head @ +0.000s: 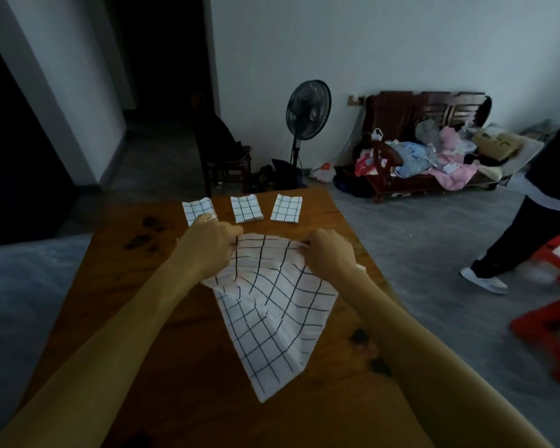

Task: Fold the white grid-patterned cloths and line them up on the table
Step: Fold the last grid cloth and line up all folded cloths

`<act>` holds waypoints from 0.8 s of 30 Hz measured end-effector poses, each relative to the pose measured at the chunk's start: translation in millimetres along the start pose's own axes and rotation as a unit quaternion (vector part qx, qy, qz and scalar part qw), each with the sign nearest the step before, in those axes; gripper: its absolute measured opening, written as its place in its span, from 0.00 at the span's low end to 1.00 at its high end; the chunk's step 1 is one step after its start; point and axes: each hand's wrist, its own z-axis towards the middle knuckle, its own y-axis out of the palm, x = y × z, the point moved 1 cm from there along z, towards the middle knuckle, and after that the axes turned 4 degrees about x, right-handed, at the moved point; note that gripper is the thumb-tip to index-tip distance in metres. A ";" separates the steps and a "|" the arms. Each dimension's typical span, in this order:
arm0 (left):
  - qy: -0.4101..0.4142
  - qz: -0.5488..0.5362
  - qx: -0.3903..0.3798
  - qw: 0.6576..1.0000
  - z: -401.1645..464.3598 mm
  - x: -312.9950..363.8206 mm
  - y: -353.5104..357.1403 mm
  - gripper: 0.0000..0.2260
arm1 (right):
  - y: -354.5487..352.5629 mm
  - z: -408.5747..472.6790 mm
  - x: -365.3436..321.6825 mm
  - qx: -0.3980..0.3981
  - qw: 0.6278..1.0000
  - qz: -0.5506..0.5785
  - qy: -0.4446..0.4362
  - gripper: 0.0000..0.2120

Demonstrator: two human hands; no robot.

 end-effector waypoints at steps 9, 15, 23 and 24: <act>-0.106 -0.004 0.120 0.987 60.9 -56.3 -13.3 0.06 | -28.9 117.8 -21.1 0.123 0.987 0.039 -0.098 0.09; -0.136 -0.003 0.217 0.967 90.5 -74.8 -35.0 0.05 | -42.8 156.3 -25.6 0.249 0.951 0.101 -0.154 0.09; -0.111 0.000 0.201 0.973 35.1 -68.7 -44.5 0.03 | -40.5 102.4 -25.2 0.274 0.935 0.113 -0.194 0.09; -0.110 0.002 0.196 0.974 23.7 -66.1 -45.5 0.03 | -39.3 89.1 -25.9 0.272 0.937 0.109 -0.191 0.09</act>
